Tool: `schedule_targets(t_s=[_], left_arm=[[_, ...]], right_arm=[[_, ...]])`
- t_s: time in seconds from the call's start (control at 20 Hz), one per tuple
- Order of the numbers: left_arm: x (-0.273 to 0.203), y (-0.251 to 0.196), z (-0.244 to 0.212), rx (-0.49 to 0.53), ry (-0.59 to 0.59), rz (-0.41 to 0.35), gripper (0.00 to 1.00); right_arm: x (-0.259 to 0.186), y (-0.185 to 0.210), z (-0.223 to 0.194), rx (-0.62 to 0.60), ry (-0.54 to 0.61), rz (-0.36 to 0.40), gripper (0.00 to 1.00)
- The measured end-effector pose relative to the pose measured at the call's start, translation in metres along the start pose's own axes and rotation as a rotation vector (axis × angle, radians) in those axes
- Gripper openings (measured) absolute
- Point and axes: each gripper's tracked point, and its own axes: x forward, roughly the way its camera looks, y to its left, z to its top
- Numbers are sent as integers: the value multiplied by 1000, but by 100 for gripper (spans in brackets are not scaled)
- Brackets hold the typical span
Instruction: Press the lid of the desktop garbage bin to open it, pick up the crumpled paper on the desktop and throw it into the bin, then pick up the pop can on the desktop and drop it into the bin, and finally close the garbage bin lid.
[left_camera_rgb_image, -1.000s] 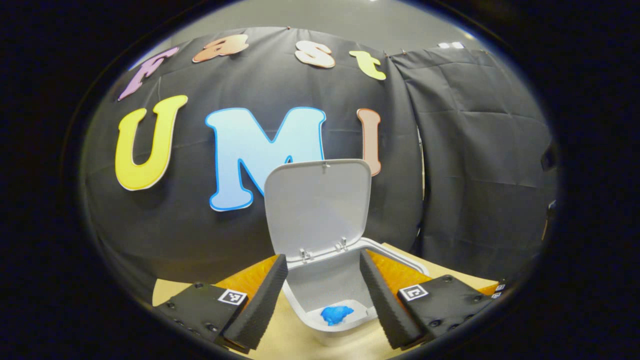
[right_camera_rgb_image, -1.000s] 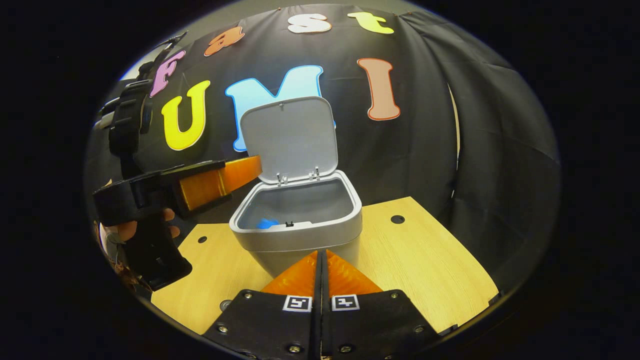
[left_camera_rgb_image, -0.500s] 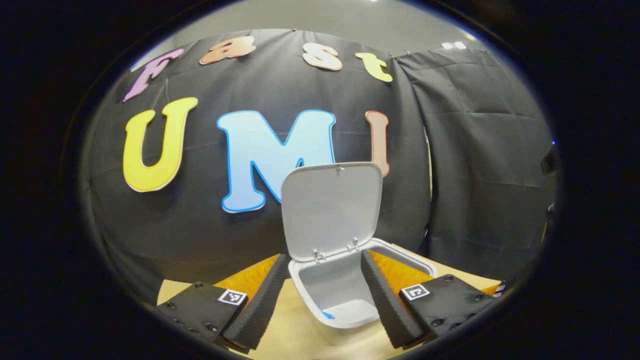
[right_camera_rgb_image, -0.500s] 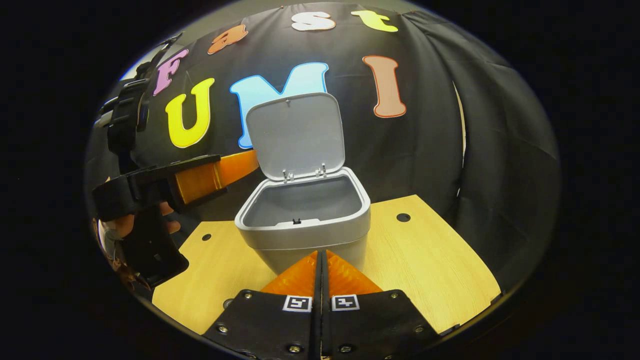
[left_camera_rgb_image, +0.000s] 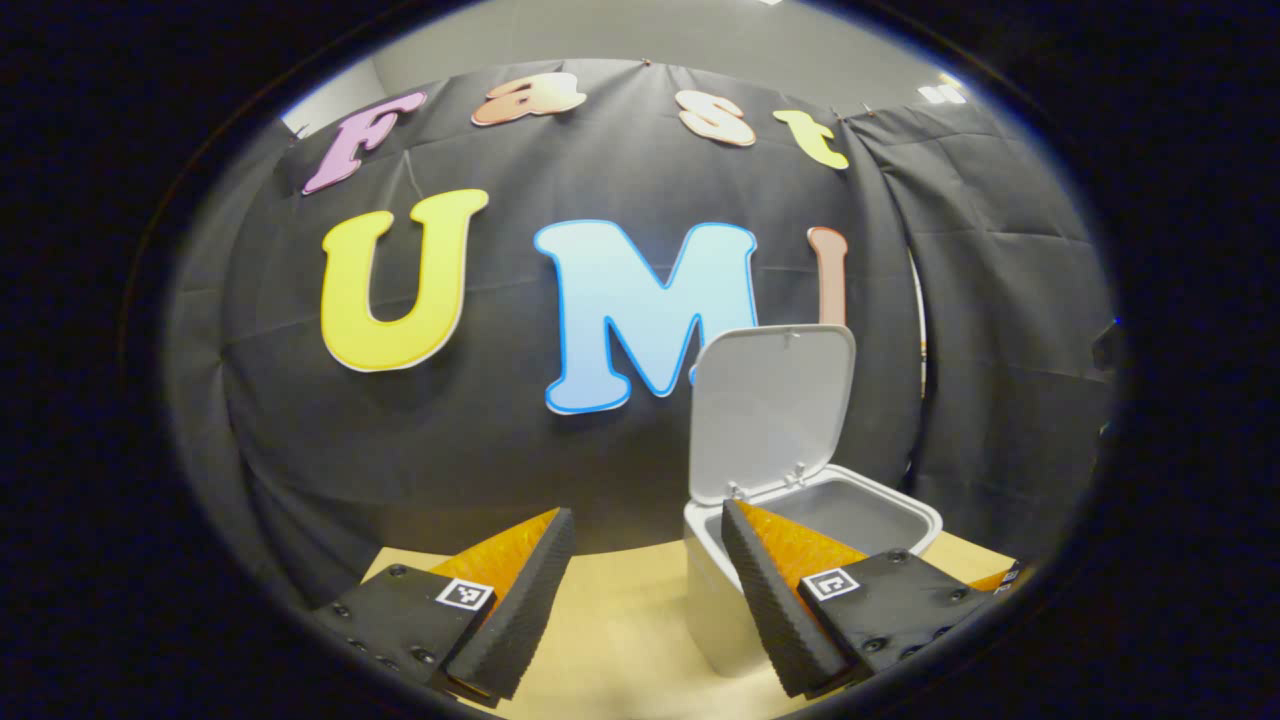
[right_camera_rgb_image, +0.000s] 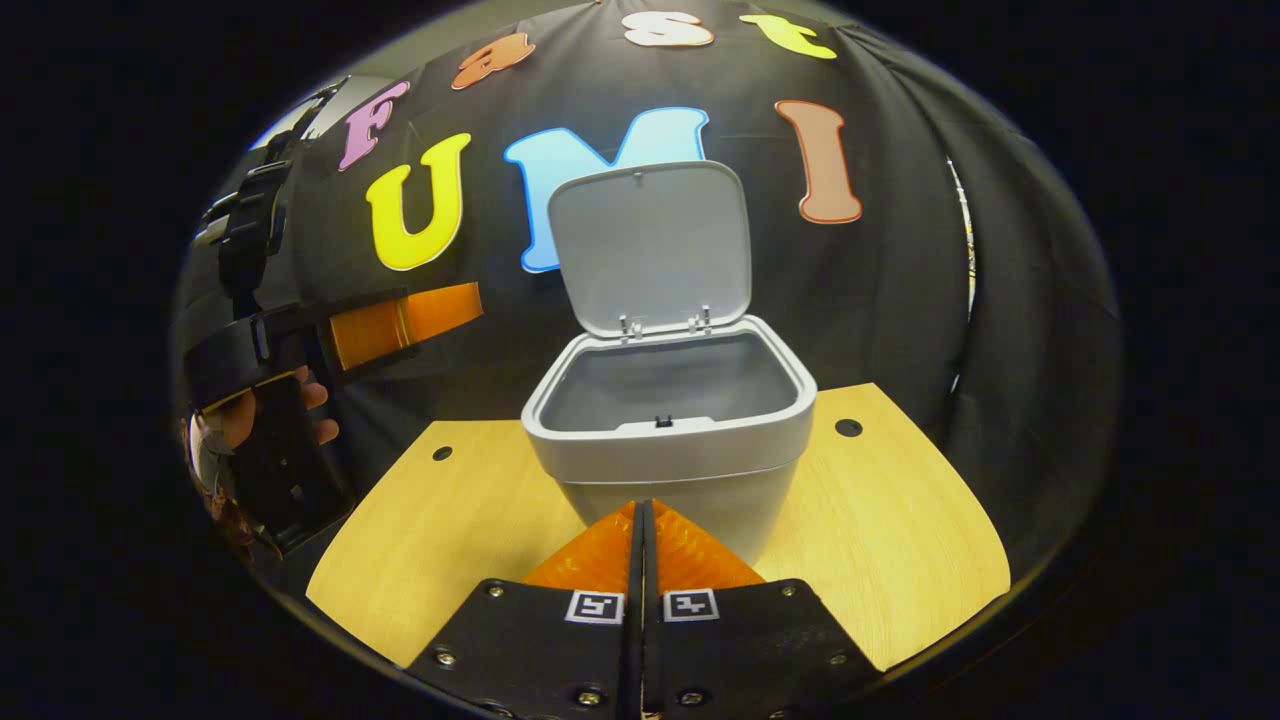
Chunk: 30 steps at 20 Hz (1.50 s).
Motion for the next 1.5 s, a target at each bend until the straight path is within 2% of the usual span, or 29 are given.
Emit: schedule_targets(t_s=[0.05,0.3,0.35,0.5,0.6,0.9,1.0,1.05,1.15,1.2,1.25,1.3,1.35,1.4,1.45,1.5], left_arm=[[-4,12,-2,-4,0,23,96],[-23,60,-12,-33,15,118,97],[-27,70,-14,-41,18,135,100],[-40,95,-21,-45,29,186,96],[-48,110,-27,-38,41,216,100],[-69,135,-39,-47,57,277,100],[-73,138,-45,-65,64,287,100],[-75,141,-46,-73,66,293,100],[-78,143,-50,-82,71,300,97],[-80,144,-52,-84,74,302,96],[-79,144,-53,-84,75,304,100],[-79,144,-53,-82,77,304,96],[-79,143,-53,-80,79,303,96],[-81,143,-53,-77,79,302,100],[-79,142,-53,-75,79,300,100],[-79,142,-52,-74,80,298,100]], right_arm=[[2,7,-1,-8,7,20,0],[6,40,-15,-47,46,116,0],[7,47,-16,-51,55,137,1],[11,64,-23,-72,80,184,0],[13,76,-30,-85,97,214,0],[15,109,-63,-141,182,303,0],[17,112,-72,-177,203,306,2],[18,116,-76,-182,217,318,7],[17,120,-81,-191,233,327,28],[17,123,-85,-191,240,338,32],[16,125,-86,-192,247,345,45],[16,127,-89,-196,254,348,53],[17,127,-90,-199,257,348,70],[17,128,-92,-202,260,347,78],[16,129,-93,-198,265,354,94],[18,131,-96,-197,272,354,98]])
